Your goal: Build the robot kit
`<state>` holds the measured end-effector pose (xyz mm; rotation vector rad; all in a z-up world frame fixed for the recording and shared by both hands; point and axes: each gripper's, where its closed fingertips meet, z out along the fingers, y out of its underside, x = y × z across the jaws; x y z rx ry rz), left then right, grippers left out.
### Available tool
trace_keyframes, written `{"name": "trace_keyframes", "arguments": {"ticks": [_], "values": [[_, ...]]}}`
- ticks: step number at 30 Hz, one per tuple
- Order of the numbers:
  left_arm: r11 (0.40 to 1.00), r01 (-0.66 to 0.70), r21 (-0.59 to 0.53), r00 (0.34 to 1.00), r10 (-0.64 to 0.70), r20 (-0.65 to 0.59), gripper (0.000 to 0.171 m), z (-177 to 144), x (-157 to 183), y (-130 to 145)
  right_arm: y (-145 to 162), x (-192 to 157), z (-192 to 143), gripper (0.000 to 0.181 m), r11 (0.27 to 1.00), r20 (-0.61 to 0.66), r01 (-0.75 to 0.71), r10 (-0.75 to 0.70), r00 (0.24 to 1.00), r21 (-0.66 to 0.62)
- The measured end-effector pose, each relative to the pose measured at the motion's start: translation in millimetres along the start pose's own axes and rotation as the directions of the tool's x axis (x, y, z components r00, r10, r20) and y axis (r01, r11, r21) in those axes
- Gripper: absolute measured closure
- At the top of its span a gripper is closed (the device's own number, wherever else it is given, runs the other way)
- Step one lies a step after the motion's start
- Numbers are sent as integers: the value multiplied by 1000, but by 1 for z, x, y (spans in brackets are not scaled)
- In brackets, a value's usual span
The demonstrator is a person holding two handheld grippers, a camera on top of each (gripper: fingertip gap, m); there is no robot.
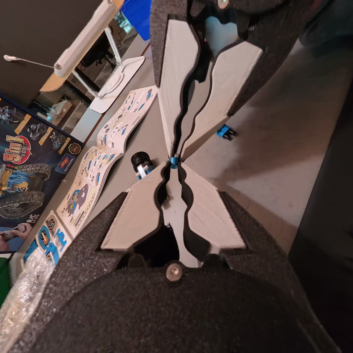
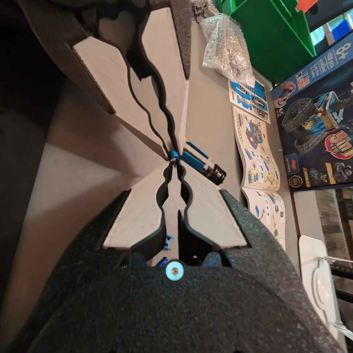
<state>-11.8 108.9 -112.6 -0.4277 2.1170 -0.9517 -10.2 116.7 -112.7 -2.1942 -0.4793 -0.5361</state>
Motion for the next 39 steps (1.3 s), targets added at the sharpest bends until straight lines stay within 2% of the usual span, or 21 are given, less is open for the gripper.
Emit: {"name": "trace_keyframes", "arguments": {"ticks": [3,5,8,10,13,20,23,29,32,34,35,37,39], "values": [[997,-71,-44,997,71,8,166,3,4,4,6,-5,3,178,997,4,53,-53,999,-48],[998,-50,-50,999,50,13,166,4,2,5,7,-5,4,178,997,9,41,-41,999,-69],[994,106,34,994,-106,4,165,-4,-10,-3,1,5,0,178,998,9,-62,62,998,0],[968,230,103,973,-227,-41,165,-10,-17,-10,5,12,-1,178,997,-28,-73,72,997,-13],[930,346,124,935,-331,-129,165,-11,-15,-12,-5,12,-2,178,1000,-73,-4,4,997,7],[893,428,140,894,-396,-211,165,-14,-12,-16,-9,12,-3,178,964,-186,251,-263,947,-85],[847,502,172,855,-457,-244,165,-18,-17,-21,-15,16,-5,179,961,-223,262,-275,935,-87],[744,632,215,762,-548,-344,165,-25,-25,-28,-23,22,-10,179,989,-219,144,-136,966,20],[702,637,319,764,-521,-379,165,-39,-33,-42,-32,26,-18,179,990,-192,54,-28,981,129],[685,590,428,807,-476,-350,165,-53,-42,-52,-38,37,-30,178,964,-140,-99,136,981,246],[699,539,470,842,-445,-305,165,-57,-46,-54,-44,42,-39,178,924,-77,-203,240,968,323],[743,434,510,901,-371,-227,165,-61,-44,-58,-58,47,-59,178,770,161,-449,425,891,453],[768,354,533,935,-304,-182,165,-63,-39,-64,-69,52,-77,178,628,328,-579,479,814,520]]}}
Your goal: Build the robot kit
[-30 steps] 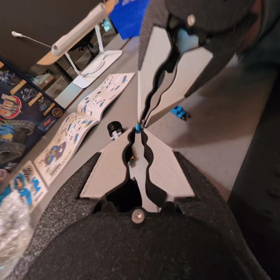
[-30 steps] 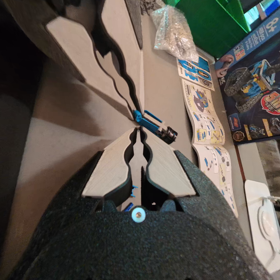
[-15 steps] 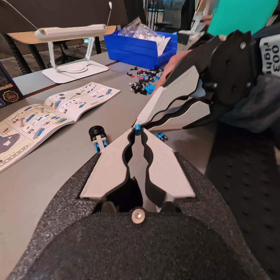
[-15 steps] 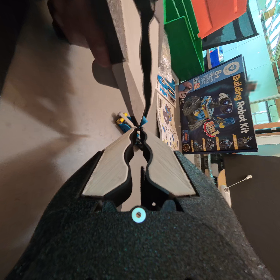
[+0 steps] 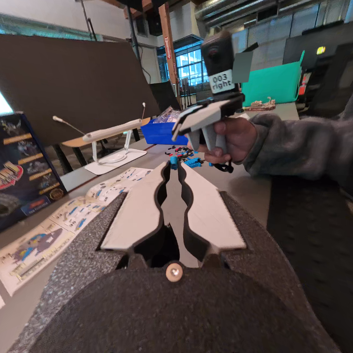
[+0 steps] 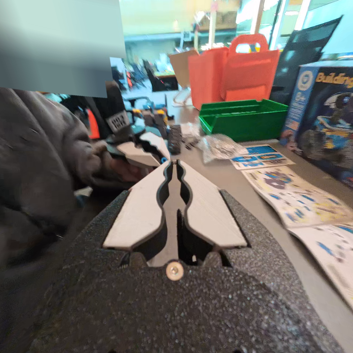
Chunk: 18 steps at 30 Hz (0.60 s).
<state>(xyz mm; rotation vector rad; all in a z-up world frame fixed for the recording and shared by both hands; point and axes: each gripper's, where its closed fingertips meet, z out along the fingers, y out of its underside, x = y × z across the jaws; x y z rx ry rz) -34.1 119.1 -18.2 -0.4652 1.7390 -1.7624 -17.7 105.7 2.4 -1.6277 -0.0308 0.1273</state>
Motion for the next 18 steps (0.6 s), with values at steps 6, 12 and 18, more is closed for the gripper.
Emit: {"name": "trace_keyframes", "arguments": {"ticks": [6,12,18], "values": [[998,-59,24,998,60,-15,165,1,7,-4,2,-14,2,178,996,110,-92,93,990,-21],[999,-40,-19,998,40,-47,165,4,11,3,13,-20,12,178,995,103,-56,65,993,-86],[999,-12,-51,997,8,-71,165,5,13,8,20,-20,11,178,992,100,-25,38,994,-122]]}}
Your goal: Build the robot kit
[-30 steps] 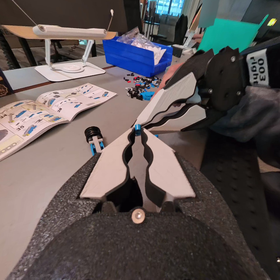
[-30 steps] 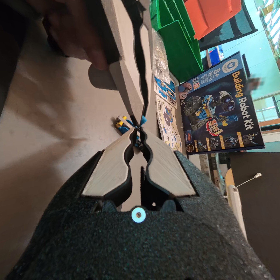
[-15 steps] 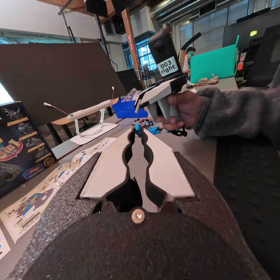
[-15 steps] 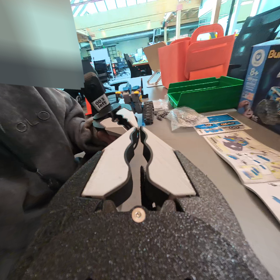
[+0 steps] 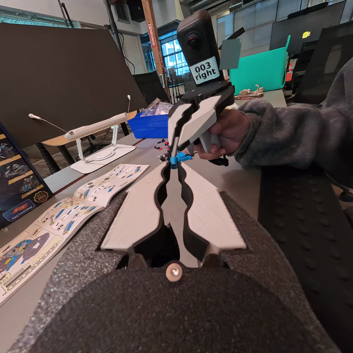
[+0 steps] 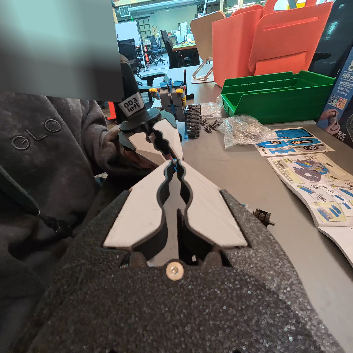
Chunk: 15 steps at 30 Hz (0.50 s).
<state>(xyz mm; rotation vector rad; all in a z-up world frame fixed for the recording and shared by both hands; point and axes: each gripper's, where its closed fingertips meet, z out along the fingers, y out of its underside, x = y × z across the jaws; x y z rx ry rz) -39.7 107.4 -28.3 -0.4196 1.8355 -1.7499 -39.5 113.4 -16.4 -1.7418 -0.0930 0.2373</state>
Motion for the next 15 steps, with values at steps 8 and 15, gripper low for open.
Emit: {"name": "trace_keyframes", "arguments": {"ticks": [8,15], "values": [[994,-56,-90,998,58,26,166,3,-1,13,12,4,1,178,993,28,-107,109,994,-50],[985,-89,-147,995,94,31,166,5,0,22,22,5,3,178,988,19,-122,124,992,-93]]}}
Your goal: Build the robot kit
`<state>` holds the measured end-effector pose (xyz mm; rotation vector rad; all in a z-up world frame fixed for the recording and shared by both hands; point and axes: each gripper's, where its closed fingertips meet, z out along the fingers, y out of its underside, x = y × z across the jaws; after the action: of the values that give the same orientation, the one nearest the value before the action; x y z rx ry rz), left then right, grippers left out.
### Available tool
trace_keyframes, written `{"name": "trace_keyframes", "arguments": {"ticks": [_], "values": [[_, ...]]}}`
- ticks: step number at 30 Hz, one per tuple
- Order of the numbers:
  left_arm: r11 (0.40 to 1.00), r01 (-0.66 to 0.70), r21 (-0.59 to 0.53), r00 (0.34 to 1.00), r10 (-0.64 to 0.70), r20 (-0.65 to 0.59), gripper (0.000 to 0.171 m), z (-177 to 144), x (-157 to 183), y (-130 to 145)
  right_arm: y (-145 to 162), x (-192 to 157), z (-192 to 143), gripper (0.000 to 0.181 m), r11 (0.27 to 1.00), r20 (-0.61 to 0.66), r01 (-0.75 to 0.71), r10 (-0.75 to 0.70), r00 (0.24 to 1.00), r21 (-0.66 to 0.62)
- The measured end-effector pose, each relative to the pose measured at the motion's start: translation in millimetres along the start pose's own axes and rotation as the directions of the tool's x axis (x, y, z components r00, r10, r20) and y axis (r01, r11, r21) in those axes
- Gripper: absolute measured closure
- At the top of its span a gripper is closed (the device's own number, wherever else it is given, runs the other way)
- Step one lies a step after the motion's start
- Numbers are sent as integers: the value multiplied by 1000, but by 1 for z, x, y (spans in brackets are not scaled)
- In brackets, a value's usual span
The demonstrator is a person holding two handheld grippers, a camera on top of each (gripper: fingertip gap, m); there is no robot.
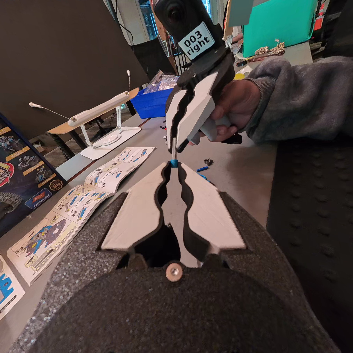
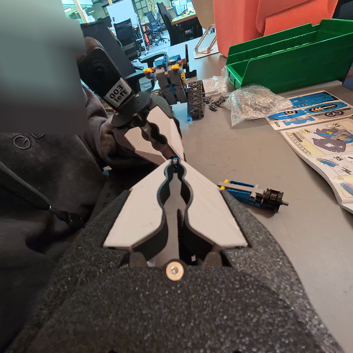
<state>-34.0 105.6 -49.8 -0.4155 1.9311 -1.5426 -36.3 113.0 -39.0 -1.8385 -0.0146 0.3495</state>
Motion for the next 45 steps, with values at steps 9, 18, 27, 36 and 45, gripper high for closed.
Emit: {"name": "trace_keyframes", "arguments": {"ticks": [9,18,27,36,45], "values": [[982,-78,-174,996,84,26,167,9,0,27,28,13,12,178,964,-148,157,-192,970,-216],[991,-40,-130,998,45,35,166,9,-3,20,18,15,9,176,977,-144,171,-189,971,-129],[990,-5,-140,999,11,47,166,9,-8,23,13,17,3,174,984,-143,158,-169,975,-85],[991,-12,-130,999,19,50,166,8,-8,21,11,19,3,173,987,-151,148,-156,976,-67],[991,-17,-130,999,23,41,165,9,-5,22,15,17,5,177,986,-137,145,-155,978,-82]]}}
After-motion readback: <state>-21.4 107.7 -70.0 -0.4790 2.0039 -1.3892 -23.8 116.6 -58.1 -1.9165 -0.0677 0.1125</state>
